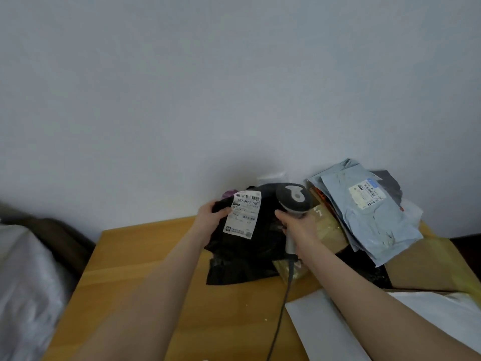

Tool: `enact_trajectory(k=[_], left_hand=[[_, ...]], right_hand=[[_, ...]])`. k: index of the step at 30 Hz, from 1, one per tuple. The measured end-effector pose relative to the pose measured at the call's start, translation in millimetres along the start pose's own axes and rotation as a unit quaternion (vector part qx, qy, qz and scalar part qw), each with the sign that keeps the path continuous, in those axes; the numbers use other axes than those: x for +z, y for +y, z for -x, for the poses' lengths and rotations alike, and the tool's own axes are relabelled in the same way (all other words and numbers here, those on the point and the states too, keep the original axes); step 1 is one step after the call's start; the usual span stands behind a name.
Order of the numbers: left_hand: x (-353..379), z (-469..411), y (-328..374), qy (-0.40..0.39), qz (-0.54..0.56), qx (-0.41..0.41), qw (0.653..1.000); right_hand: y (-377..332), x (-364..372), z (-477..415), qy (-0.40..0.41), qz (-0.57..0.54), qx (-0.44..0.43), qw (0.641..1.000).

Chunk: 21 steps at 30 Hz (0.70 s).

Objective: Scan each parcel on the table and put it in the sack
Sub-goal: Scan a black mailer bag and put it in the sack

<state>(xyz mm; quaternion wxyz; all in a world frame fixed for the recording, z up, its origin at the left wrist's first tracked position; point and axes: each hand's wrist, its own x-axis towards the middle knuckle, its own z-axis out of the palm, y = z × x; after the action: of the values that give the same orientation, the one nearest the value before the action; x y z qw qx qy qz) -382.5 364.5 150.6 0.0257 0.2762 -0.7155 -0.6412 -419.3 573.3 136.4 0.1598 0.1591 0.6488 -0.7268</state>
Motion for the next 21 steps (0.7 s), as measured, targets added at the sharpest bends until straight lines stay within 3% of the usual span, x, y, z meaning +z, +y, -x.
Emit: enact_trajectory(k=[7, 12, 17, 21], left_hand=[[-57, 22, 27, -0.172, 0.036, 0.0, 0.984], [-104, 29, 23, -0.144, 0.056, 0.026, 0.988], [-166, 36, 9, -0.203, 0.013, -0.013, 0.979], [-191, 37, -1, -0.142, -0.058, 0.048, 0.987]], right_hand=[[-21, 28, 25, -0.085, 0.059, -0.058, 0.993], [-10, 74, 47, -0.053, 0.129, -0.071, 0.988], [0, 127, 74, -0.016, 0.183, -0.106, 0.977], [11, 161, 90, -0.029, 0.205, -0.124, 0.97]])
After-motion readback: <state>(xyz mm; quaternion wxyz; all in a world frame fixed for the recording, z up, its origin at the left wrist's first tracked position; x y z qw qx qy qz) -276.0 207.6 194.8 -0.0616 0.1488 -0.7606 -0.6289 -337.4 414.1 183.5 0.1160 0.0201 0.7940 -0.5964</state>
